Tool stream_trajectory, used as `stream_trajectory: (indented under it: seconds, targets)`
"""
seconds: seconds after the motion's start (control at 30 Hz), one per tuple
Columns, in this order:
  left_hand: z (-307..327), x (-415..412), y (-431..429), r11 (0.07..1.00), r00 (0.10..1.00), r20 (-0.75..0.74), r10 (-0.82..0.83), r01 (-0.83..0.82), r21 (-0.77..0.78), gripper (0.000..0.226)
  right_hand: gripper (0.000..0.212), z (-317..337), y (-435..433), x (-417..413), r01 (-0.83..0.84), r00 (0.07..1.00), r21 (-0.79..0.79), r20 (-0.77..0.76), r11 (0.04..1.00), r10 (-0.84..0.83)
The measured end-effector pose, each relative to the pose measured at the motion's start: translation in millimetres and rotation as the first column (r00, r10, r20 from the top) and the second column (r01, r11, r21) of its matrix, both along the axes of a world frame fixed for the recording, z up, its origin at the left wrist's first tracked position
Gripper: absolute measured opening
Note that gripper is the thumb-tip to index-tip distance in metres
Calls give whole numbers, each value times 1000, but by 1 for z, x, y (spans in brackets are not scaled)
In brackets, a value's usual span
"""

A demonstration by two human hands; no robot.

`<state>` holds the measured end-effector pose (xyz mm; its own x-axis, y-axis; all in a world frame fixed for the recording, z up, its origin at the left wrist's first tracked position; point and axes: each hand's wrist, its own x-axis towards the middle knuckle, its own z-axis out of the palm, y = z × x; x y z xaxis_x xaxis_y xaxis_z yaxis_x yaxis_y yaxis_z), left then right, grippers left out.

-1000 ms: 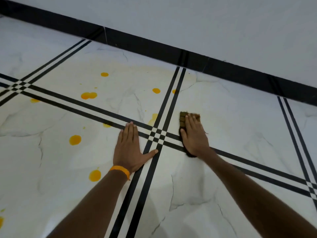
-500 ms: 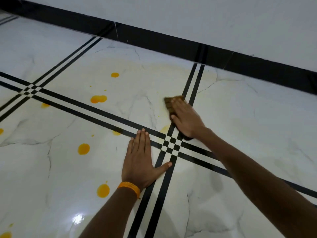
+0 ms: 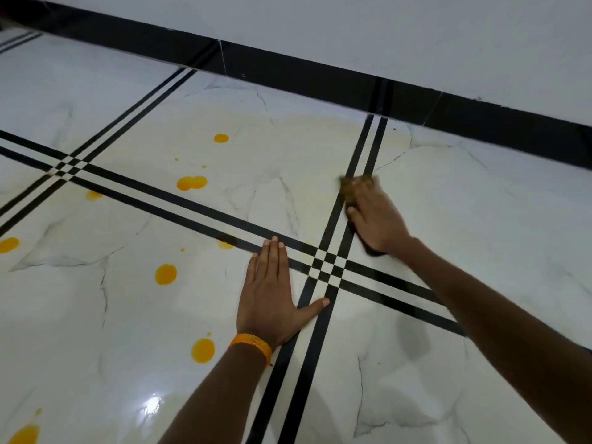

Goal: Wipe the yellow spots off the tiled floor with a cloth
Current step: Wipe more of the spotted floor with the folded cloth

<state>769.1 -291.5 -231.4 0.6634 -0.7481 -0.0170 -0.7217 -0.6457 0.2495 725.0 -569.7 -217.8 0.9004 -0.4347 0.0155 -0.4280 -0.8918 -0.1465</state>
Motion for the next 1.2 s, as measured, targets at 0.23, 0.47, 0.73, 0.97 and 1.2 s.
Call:
stream_trajectory:
  seconds: [0.23,0.47,0.73,0.97,1.2]
  targets:
    - [0,-1,1,1000,1000,22,8,-8,-2,124,66,3,73,71,67,998,-7,-4,998,-67]
    - [-2,-1,0,1000,1000,23,5,-5,15,125,66,0,20,-36,-94,994,-18,-55,995,93]
    - [-1,-2,1,1000,999,48,13,-13,9,126,67,-6,103,-38,-160,987,38,-16,986,161]
    - [2,-7,2,997,999,25,39,-41,63,126,74,-13,128,-121,265,964,-20,14,964,-265]
    - [-4,-83,72,996,998,-21,-60,59,-61,101,78,-1,109,-137,-207,974,-20,-99,978,204]
